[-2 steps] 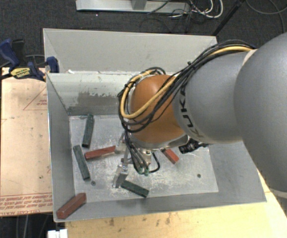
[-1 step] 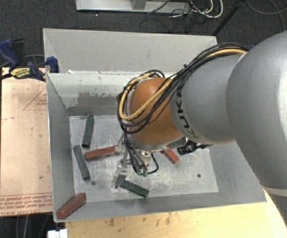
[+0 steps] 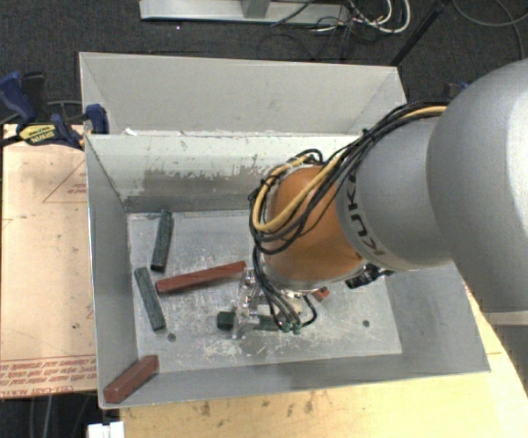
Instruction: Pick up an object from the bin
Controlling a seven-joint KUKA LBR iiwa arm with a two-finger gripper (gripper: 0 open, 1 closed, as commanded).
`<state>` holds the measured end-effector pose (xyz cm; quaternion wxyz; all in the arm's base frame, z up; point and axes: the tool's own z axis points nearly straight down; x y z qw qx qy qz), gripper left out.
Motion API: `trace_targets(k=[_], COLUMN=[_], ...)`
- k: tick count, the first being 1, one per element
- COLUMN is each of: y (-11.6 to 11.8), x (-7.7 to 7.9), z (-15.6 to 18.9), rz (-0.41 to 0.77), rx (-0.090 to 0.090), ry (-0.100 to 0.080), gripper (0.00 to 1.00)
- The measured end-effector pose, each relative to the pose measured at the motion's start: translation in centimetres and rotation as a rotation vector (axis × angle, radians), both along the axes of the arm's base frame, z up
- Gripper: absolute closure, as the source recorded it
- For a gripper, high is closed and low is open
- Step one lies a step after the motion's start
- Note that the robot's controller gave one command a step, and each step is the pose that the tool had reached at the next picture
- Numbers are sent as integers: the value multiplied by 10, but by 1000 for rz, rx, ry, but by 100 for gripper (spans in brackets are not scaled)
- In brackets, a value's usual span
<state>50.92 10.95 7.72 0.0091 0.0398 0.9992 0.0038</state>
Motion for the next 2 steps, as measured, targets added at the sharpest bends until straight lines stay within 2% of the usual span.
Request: trace_targets(k=[1,2], y=[0,-2], x=[0,-2], z=[0,169], rz=[0,85], rx=[0,-6], ry=[0,8], gripper=[100,100])
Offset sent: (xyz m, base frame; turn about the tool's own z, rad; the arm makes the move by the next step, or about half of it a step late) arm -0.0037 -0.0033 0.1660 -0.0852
